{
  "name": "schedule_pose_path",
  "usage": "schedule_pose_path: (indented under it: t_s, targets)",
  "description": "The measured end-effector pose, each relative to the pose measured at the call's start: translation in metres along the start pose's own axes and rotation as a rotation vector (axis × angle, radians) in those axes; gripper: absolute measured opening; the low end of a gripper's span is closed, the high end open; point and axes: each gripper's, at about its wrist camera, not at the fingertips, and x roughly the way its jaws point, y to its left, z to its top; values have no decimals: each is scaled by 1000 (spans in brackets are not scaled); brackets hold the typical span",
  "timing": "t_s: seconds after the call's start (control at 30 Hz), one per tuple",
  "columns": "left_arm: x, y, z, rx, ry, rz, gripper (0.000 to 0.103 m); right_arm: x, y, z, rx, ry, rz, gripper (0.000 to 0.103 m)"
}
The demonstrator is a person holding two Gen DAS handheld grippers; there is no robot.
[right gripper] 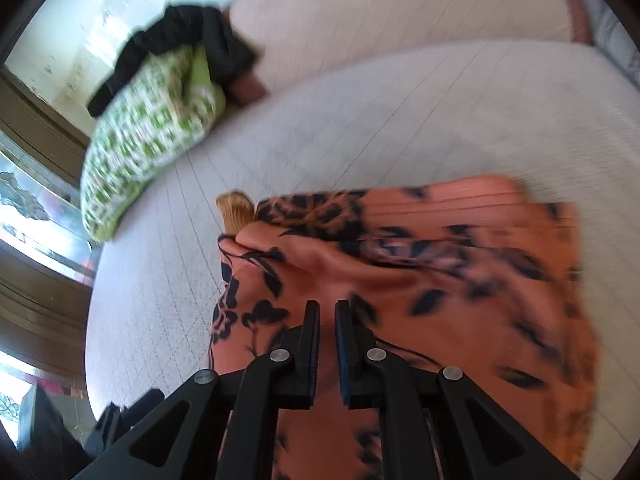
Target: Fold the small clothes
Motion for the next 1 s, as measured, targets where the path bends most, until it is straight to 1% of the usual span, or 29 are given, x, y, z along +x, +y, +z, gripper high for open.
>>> schedule_pose_path:
  t_s: [0.1,0.17,0.2,0.27,0.3,0.33,0.37,0.4,0.43,0.47,0.53,0.6,0.7,0.83,0.97,1.0]
  targets:
    - [-3,0,0,0,-21,22,103,-44,-31,-11,51,-108,51,10]
    - [-5,-2,0,-1,-36,47,103,-70,-52,-19,75,-168,43,11]
    - [-6,-1,0,-3,-42,60,103,-80,-61,-22,91,-185,41,13]
    - [-7,2,1,-8,-48,72,103,-93,-73,-22,130,-199,69,16]
    - [-8,1,1,-9,-48,81,103,-99,-80,-22,145,-207,96,30]
    - [-6,4,2,-9,-47,91,103,-105,-85,-23,151,-220,114,59]
    - [-6,5,1,-7,-49,104,103,-110,-90,-24,155,-228,116,79]
    - [-6,5,0,-4,-50,114,103,-115,-98,-27,166,-245,112,92]
    - [-4,5,1,-1,-48,124,103,-115,-98,-27,176,-259,107,92]
    - [-4,5,0,3,-46,129,103,-114,-98,-26,184,-246,109,92]
    - [-4,5,-3,16,-45,145,103,-112,-105,-26,210,-209,148,92]
    - [-7,4,-7,30,-45,162,103,-107,-110,-26,240,-194,173,92]
    - [-10,2,-11,43,-41,177,103,-102,-116,-30,266,-174,184,92]
    - [-10,3,-15,40,-33,187,103,-99,-126,-37,313,-147,208,92]
    - [-9,5,-21,26,-36,187,103,-100,-129,-43,324,-146,206,92]
    - [-7,6,-21,11,-18,190,103,-99,-129,-46,325,-142,206,92]
